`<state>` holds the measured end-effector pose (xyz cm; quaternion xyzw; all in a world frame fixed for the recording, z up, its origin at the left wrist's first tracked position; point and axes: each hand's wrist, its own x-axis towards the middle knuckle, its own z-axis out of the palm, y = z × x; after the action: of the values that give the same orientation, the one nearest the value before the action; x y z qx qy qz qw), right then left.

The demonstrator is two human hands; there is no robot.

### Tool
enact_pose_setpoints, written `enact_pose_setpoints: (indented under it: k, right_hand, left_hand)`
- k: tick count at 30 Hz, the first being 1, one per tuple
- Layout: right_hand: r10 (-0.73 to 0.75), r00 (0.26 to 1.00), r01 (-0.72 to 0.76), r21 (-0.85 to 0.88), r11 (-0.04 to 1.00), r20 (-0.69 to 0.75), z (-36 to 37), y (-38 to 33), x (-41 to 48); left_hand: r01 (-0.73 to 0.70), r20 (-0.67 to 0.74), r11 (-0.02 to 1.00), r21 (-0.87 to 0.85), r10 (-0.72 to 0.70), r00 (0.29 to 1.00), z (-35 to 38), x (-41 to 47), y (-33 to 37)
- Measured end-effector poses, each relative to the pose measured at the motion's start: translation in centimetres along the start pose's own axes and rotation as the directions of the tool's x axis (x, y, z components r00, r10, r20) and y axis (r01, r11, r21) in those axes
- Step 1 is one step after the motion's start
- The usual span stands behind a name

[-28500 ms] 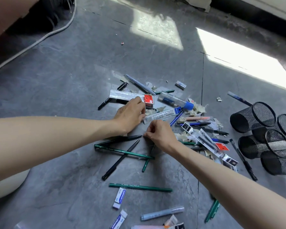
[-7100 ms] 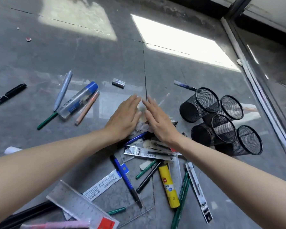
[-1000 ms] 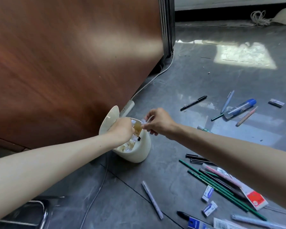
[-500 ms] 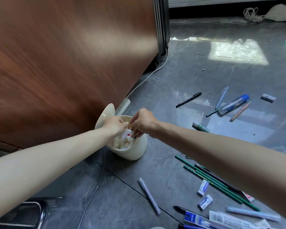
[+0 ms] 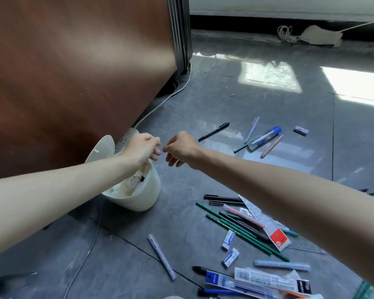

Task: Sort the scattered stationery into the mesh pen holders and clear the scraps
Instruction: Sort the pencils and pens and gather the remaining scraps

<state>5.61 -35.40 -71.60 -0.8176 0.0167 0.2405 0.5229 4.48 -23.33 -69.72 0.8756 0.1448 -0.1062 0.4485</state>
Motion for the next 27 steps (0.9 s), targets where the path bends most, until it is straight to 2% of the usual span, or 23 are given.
enact_pose_setpoints:
  k: [8, 12, 15, 17, 20, 23, 25, 27]
  right_hand:
    - [0.079, 0.976, -0.096, -0.076, 0.992, -0.205, -7.4, 5.4, -3.3]
    - [0.169, 0.915, -0.246, -0.173, 0.954, -0.367, -11.9, 11.9, -7.4]
    - [0.3, 0.822, -0.417, -0.155, 0.895, -0.484, -15.1, 17.8, -11.8]
    - [0.369, 0.741, -0.509, -0.11, 0.854, -0.561, -16.7, 21.5, -15.1]
    - [0.467, 0.63, -0.614, -0.03, 0.788, -0.621, -18.4, 25.6, -19.8]
    - [0.525, 0.545, -0.669, 0.038, 0.742, -0.654, -19.4, 28.6, -23.2]
    - [0.557, 0.509, -0.699, 0.061, 0.712, -0.656, -19.8, 30.1, -24.5]
    - [0.584, 0.486, -0.709, 0.097, 0.698, -0.65, -20.0, 31.1, -25.1]
  left_hand:
    - [-0.157, 0.294, 0.978, 0.136, 0.112, 0.949, 9.4, -0.4, 4.6]
    - [-0.322, 0.519, 0.917, 0.236, 0.161, 0.839, 16.5, -1.0, 5.4]
    - [-0.579, 0.681, 0.733, 0.356, 0.221, 0.698, 23.1, -2.4, 5.8]
    - [-0.714, 0.743, 0.596, 0.367, 0.274, 0.61, 27.8, -4.2, 6.3]
    - [-0.843, 0.771, 0.41, 0.349, 0.386, 0.507, 33.5, -7.4, 7.4]
    - [-0.927, 0.8, 0.227, 0.298, 0.47, 0.372, 37.7, -9.5, 8.0]
    - [-0.939, 0.81, 0.164, 0.303, 0.474, 0.344, 39.8, -10.2, 7.8]
    - [-0.929, 0.792, 0.158, 0.336, 0.486, 0.369, 41.0, -10.4, 7.3]
